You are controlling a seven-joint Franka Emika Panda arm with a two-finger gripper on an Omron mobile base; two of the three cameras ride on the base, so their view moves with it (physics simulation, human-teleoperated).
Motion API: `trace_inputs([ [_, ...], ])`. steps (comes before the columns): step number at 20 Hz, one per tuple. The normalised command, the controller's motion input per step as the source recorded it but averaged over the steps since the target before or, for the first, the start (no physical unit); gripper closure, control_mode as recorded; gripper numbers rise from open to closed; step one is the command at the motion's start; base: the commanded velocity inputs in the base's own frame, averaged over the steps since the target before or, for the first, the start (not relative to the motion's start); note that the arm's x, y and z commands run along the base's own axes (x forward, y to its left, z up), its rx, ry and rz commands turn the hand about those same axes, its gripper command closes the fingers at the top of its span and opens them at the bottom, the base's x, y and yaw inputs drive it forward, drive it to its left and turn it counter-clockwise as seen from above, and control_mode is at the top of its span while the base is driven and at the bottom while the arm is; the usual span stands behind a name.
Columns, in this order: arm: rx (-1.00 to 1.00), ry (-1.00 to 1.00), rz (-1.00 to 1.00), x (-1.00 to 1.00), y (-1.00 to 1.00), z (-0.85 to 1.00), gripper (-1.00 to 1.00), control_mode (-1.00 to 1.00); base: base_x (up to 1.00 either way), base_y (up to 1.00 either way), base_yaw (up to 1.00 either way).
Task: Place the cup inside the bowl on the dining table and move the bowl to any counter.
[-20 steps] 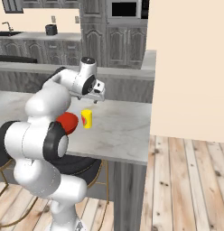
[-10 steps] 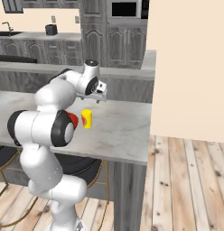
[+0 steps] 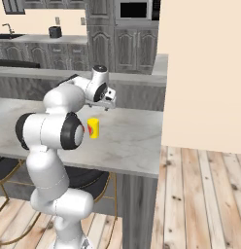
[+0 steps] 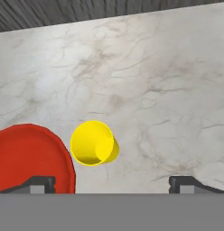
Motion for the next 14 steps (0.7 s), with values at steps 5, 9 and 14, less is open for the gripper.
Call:
trace_inputs([
  [5,0.00,0.04,0.00,0.10,0.02,-0.27,-1.00,-1.00,0.00,0.00,0.00],
  [9,0.00,0.05,0.00,0.01,0.00,-0.26,-1.00,-1.00,0.00,0.00,0.00],
  [14,0.00,0.03,0.00,0.08,0.03,-0.35,-1.00,-1.00,0.00,0.00,0.00],
])
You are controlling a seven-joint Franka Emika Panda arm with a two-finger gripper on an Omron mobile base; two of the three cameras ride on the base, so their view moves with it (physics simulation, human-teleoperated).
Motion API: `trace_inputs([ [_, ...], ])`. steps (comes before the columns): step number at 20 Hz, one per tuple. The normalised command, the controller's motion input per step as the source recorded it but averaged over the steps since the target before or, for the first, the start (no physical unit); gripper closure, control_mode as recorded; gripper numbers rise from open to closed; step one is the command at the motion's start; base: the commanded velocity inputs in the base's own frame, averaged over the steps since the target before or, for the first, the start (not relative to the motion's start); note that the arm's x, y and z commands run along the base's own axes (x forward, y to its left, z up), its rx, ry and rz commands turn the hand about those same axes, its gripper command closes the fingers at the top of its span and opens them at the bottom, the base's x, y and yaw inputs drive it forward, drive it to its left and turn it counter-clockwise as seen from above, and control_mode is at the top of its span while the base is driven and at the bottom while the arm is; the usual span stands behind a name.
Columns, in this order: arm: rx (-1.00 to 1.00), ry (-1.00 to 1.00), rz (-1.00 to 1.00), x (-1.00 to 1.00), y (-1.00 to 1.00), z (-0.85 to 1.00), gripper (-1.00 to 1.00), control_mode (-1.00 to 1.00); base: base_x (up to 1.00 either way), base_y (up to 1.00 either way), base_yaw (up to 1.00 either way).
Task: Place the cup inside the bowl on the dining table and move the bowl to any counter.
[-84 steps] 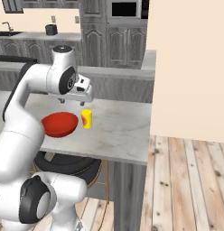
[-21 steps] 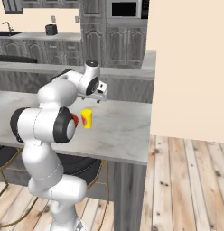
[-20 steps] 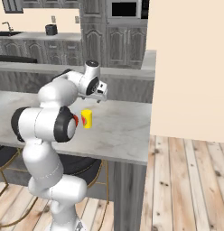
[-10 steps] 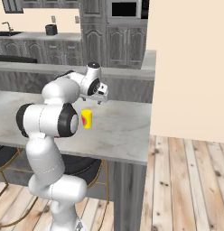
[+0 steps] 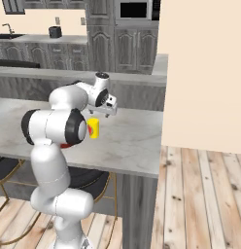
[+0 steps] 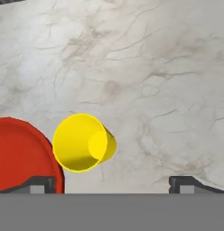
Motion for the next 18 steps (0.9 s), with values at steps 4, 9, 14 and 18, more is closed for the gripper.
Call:
trace_inputs([
  [4,0.00,0.02,0.00,0.13,0.13,-0.31,-1.00,-1.00,0.00,0.00,0.00],
  [9,0.00,0.02,0.00,0.19,0.15,-0.11,-1.00,-1.00,0.00,0.00,0.00],
  [14,0.00,0.02,0.00,0.13,0.08,-0.13,-1.00,-1.00,0.00,0.00,0.00],
  [18,0.00,0.03,0.00,0.14,0.00,-0.17,-1.00,-1.00,0.00,0.00,0.00],
])
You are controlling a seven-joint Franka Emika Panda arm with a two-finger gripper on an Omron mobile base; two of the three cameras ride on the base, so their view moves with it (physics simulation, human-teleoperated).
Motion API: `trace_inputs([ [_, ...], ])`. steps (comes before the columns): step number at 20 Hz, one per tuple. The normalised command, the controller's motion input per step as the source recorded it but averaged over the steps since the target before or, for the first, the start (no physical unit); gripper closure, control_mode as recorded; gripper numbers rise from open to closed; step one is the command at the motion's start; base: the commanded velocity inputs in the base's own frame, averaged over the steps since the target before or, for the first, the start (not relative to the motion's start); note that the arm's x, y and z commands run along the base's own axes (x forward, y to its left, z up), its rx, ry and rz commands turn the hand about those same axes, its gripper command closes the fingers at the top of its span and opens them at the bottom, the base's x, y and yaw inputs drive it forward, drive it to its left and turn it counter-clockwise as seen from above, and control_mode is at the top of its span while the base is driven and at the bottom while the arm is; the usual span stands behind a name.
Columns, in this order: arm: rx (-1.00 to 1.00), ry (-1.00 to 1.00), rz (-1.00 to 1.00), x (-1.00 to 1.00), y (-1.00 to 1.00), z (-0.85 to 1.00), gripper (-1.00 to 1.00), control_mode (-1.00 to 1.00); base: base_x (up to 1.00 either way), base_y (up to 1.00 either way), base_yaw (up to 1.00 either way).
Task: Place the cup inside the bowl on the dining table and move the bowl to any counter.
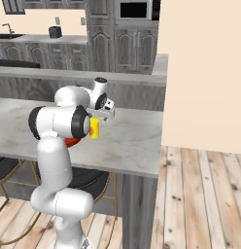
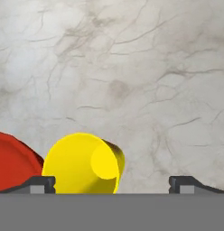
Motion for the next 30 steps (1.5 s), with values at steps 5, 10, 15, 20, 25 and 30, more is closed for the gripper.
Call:
trace_inputs([
  [5,0.00,0.02,0.00,0.11,0.00,-0.23,-1.00,-1.00,0.00,0.00,0.00],
  [10,0.00,0.02,0.00,0.09,0.00,-0.22,-1.00,-1.00,0.00,0.00,0.00],
  [15,0.00,0.03,0.00,0.06,0.00,-0.21,-1.00,-1.00,0.00,0.00,0.00],
  [20,0.00,0.03,0.00,0.06,0.00,-0.21,-1.00,-1.00,0.00,0.00,0.00],
  [25,0.00,0.03,0.00,0.03,0.00,-0.21,-1.00,-1.00,0.00,0.00,0.00],
  [30,0.00,0.00,0.00,0.00,0.00,-0.02,-1.00,-1.00,0.00,0.00,0.00],
])
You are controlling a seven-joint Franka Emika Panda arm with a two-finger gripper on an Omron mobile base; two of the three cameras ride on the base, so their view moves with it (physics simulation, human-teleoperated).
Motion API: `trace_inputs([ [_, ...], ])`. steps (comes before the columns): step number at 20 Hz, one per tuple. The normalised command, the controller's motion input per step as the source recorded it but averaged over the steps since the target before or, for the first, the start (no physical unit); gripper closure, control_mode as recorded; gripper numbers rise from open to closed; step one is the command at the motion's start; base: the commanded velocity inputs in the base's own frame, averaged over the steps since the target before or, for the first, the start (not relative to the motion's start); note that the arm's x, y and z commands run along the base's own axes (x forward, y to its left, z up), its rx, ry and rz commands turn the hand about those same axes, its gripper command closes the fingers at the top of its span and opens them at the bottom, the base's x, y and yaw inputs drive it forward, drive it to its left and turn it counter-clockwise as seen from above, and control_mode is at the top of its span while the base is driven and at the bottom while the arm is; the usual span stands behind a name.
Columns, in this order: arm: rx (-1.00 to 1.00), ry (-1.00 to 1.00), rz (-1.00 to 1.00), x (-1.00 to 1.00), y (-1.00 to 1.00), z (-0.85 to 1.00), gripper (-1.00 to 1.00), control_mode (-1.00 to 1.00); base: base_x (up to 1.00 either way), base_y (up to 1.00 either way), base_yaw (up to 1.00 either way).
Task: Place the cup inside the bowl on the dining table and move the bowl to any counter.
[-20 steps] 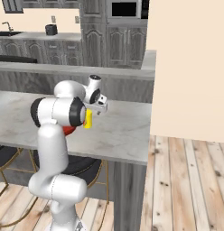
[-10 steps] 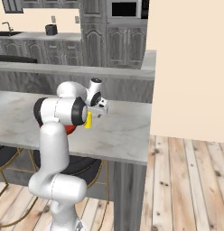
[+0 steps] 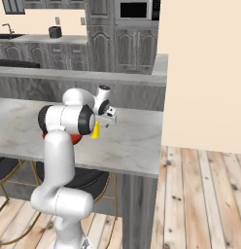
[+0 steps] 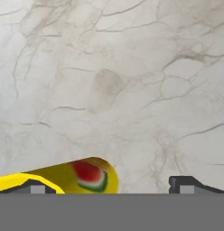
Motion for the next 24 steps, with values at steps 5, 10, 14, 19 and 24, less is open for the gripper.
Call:
trace_inputs([
  [5,0.00,0.00,0.00,0.00,0.00,0.00,1.00,-1.00,0.00,0.00,0.00],
  [10,0.00,0.00,0.00,0.00,0.00,0.00,1.00,-1.00,0.00,0.00,0.00],
  [14,0.00,-0.01,0.00,0.00,0.00,0.00,1.00,-1.00,0.00,0.00,0.00],
  [19,0.00,-0.02,0.01,-0.06,0.00,0.21,1.00,-1.00,0.00,0.00,0.00],
  [24,0.00,-0.05,0.04,-0.21,0.00,0.27,1.00,-1.00,0.00,0.00,0.00],
])
